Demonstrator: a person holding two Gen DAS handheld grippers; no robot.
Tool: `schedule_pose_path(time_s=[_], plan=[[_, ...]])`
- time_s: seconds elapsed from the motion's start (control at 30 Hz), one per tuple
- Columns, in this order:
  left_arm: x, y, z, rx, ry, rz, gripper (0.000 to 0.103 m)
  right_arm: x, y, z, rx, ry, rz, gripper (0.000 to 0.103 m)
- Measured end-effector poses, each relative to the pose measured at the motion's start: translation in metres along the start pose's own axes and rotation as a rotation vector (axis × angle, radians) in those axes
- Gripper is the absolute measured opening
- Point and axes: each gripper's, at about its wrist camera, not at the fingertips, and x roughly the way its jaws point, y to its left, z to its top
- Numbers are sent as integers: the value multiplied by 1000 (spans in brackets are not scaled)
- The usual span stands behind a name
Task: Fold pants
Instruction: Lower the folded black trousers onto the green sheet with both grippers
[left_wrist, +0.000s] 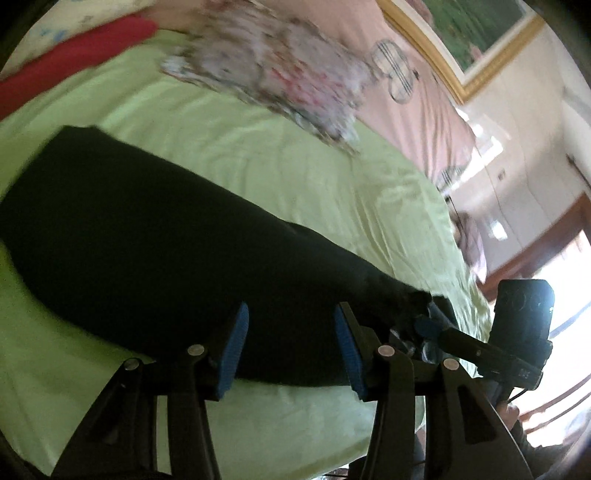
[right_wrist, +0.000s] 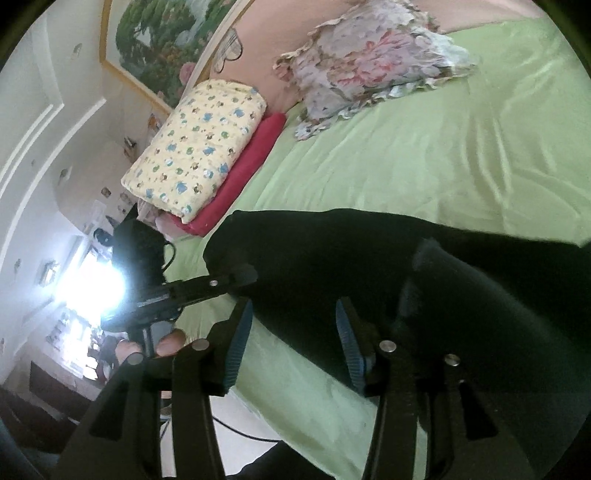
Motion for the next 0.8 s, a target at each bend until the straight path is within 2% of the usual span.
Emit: schedule_pose_path(time_s=[0.1, 0.23, 0.37, 0.63, 0.8], plan=[[-21, 19, -2, -47, -45, 62, 54, 14, 9, 9, -30, 17, 13, 49], [-50, 47, -8, -153, -104, 74, 55, 32, 18, 19, -52, 42, 25, 50], [-68, 71, -16, -219, -137, 102, 55, 48, 29, 32, -82, 62, 39, 57], [-72, 94, -13, -275, -154, 152, 55, 84, 51, 57, -142, 107, 53, 57], [-67, 108, -12, -319, -145, 139, 55, 107, 60, 73, -168, 136, 53, 57]])
